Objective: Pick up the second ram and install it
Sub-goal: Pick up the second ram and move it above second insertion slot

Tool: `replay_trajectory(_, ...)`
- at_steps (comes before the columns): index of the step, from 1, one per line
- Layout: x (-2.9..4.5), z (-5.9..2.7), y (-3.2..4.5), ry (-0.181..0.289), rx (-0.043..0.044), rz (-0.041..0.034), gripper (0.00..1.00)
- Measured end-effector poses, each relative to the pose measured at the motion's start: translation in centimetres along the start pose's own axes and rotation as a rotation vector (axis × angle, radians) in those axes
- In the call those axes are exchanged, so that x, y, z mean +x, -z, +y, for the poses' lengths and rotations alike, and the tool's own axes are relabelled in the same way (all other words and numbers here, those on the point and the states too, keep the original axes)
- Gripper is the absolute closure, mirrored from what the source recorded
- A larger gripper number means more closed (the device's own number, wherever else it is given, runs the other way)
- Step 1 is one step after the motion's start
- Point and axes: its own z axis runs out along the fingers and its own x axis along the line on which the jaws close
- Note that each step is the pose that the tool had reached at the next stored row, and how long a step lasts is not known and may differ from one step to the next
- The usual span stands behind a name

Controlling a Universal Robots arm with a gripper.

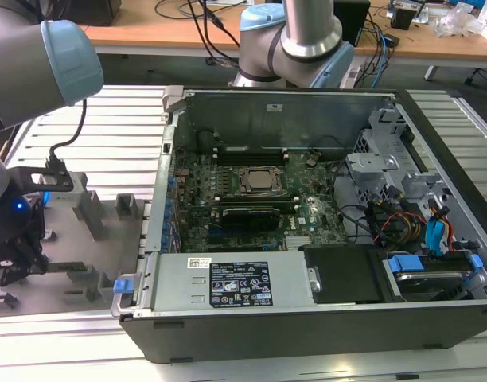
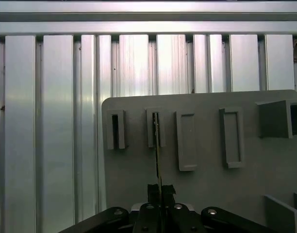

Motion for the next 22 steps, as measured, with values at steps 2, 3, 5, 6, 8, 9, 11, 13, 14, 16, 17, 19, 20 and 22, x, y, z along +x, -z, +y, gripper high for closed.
replay_trajectory(2,0.00,0.01,0.27,0.000,0.0000,0.0001,0.86)
replay_trajectory(3,-0.01,0.02,0.35,0.000,0.0001,-0.0001,0.86)
replay_trajectory(5,-0.01,0.03,0.54,0.000,-0.0001,0.0001,0.86)
replay_trajectory(6,-0.01,0.03,0.69,0.000,0.0000,0.0000,0.86)
replay_trajectory(8,-0.01,0.04,0.84,0.000,0.0000,0.0000,0.86)
replay_trajectory(9,-0.01,0.04,0.95,0.000,0.0000,0.0000,0.86)
replay_trajectory(11,-0.02,0.05,1.12,0.000,0.0000,0.0000,0.86)
replay_trajectory(13,-0.02,0.07,1.55,0.000,0.0000,0.0001,0.86)
replay_trajectory(14,-0.03,0.08,1.77,0.000,0.0000,0.0001,0.86)
replay_trajectory(16,-0.03,0.09,2.00,0.000,0.0000,0.0000,0.86)
replay_trajectory(17,-0.03,0.10,2.11,0.000,0.0000,0.0000,0.86)
replay_trajectory(19,-0.03,0.11,2.25,0.000,0.0000,0.0000,0.86)
replay_trajectory(20,-0.03,0.11,2.43,0.000,0.0000,0.0000,0.86)
replay_trajectory(22,-0.04,0.13,2.77,0.000,0.0000,0.0001,0.86)
